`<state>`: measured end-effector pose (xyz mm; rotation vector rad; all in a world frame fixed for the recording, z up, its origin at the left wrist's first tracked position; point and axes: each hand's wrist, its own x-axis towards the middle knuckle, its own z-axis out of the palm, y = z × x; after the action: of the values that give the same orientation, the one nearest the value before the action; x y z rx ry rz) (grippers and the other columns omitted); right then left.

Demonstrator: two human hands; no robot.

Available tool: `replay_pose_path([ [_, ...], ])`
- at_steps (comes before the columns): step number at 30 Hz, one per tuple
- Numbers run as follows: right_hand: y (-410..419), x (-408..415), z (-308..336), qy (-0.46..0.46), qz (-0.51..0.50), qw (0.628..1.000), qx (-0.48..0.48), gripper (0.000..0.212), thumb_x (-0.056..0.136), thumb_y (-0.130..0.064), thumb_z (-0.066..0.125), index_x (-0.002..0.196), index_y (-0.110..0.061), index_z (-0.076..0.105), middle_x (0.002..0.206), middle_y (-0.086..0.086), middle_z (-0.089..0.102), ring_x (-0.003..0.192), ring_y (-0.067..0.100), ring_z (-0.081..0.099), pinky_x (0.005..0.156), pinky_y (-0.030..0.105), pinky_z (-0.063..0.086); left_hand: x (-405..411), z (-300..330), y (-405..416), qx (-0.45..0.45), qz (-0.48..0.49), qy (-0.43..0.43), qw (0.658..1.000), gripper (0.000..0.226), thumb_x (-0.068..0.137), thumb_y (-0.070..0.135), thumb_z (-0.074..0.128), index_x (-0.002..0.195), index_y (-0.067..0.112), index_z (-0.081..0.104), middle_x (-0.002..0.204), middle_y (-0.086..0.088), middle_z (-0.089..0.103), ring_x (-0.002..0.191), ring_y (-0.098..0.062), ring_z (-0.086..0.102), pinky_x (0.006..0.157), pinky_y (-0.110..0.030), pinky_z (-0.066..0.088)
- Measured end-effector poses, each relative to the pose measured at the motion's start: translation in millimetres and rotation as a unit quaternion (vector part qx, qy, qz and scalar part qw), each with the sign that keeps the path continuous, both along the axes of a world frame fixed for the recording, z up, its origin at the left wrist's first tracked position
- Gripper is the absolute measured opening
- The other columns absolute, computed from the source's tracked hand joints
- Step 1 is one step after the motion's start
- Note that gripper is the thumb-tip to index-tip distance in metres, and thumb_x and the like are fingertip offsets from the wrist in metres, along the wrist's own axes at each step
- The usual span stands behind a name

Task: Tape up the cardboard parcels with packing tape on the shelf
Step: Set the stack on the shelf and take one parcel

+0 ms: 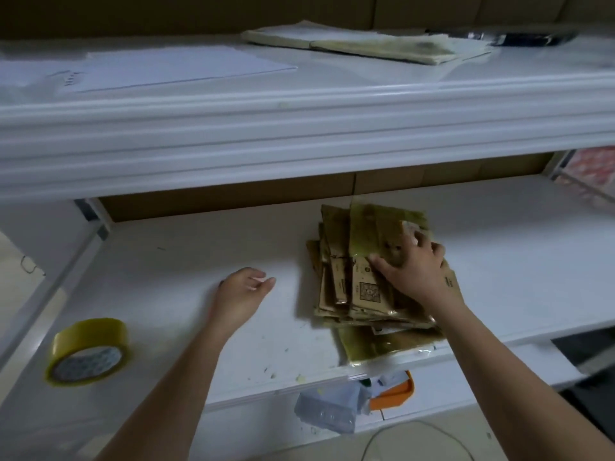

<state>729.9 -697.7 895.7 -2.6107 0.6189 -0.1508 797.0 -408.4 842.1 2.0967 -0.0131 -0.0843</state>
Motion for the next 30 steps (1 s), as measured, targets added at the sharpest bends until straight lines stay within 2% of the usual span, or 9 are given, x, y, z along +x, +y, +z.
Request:
replay_pose_path([
  [4,-26,-11,-1,0.033,-0.028,0.998,0.034,0.09,0.076,-0.081,0.049,0.15,-0.039,0.02,0.159,0.008,0.018,0.143,0.041,0.015,0.113,0.058,0.019,-10,25,-56,-0.144,-0.117,0.187,0.965,0.069,0.079,0.061,0.065,0.139,0.032,0.048,0.131,0.006,0.055,0.115,-0.023,0.059,0.094,-0.038,0.053],
  [8,-57,-15,-8,0.069,-0.026,0.985,0.153,0.099,0.067,-0.083,0.054,0.151,-0.043,0.018,0.16,0.008,0.016,0.142,0.041,0.022,0.113,0.056,0.028,-12,25,-93,-0.192,-0.187,0.274,0.924,0.104,0.057,0.074,0.077,0.146,0.051,0.028,0.147,0.003,0.048,0.129,-0.03,0.051,0.101,-0.061,0.045],
  [10,-71,-21,-12,0.063,-0.026,0.962,0.265,0.104,0.064,-0.08,0.062,0.151,-0.041,0.018,0.149,0.008,0.036,0.126,0.031,0.047,0.1,0.044,0.046,-11,21,-104,-0.173,-0.176,0.262,0.933,0.117,0.048,0.074,0.083,0.146,0.057,0.02,0.157,0.005,0.034,0.137,-0.03,0.042,0.103,-0.065,0.04],
  [12,-81,-28,-14,0.064,-0.014,0.938,0.34,0.098,0.073,-0.067,0.068,0.151,-0.039,0.016,0.132,0.001,0.049,0.104,0.018,0.057,0.074,0.029,0.05,-12,20,-111,-0.144,-0.166,0.235,0.947,0.13,0.04,0.071,0.088,0.147,0.055,0.016,0.161,0.006,0.024,0.141,-0.03,0.036,0.105,-0.065,0.037],
  [17,-103,-29,-23,0.038,0.013,0.933,0.357,0.095,0.078,-0.052,0.074,0.151,-0.034,0.016,0.121,-0.003,0.051,0.091,0.007,0.057,0.065,0.022,0.046,-15,19,-128,-0.14,-0.154,0.2,0.958,0.121,0.054,0.048,0.086,0.153,0.043,0.017,0.159,0.002,0.028,0.141,-0.028,0.036,0.106,-0.053,0.041],
  [21,-127,-32,-20,-0.012,-0.027,0.935,0.354,0.1,0.078,-0.045,0.078,0.152,-0.019,0.016,0.133,0.003,0.05,0.115,0.022,0.055,0.086,0.027,0.044,-28,22,-159,-0.175,-0.15,0.209,0.95,0.116,0.058,0.038,0.088,0.152,0.042,0.021,0.151,0.005,0.042,0.122,-0.022,0.054,0.086,-0.044,0.056],
  [23,-142,-36,-22,-0.021,-0.058,0.948,0.312,0.087,0.08,-0.047,0.075,0.145,-0.009,0.031,0.126,0.003,0.054,0.118,0.025,0.054,0.087,0.029,0.042,-35,22,-180,-0.196,-0.149,0.205,0.947,0.11,0.065,0.031,0.087,0.152,0.042,0.02,0.144,0.009,0.046,0.116,-0.018,0.058,0.076,-0.035,0.058],
  [26,-162,-43,-28,-0.044,-0.068,0.962,0.261,0.061,0.083,-0.05,0.07,0.127,-0.011,0.054,0.12,0.007,0.063,0.101,0.022,0.058,0.082,0.028,0.044,-43,22,-210,-0.201,-0.159,0.196,0.946,0.123,0.051,0.042,0.091,0.151,0.046,0.02,0.149,0.009,0.044,0.125,-0.021,0.054,0.092,-0.046,0.055],
  [30,-182,-47,-30,-0.085,-0.067,0.963,0.246,0.053,0.084,-0.052,0.067,0.126,-0.022,0.055,0.113,0.007,0.064,0.1,0.022,0.06,0.086,0.034,0.049,-44,25,-229,-0.203,-0.163,0.204,0.944,0.132,0.039,0.052,0.093,0.148,0.053,0.019,0.147,0.007,0.047,0.125,-0.025,0.055,0.099,-0.055,0.05],
])
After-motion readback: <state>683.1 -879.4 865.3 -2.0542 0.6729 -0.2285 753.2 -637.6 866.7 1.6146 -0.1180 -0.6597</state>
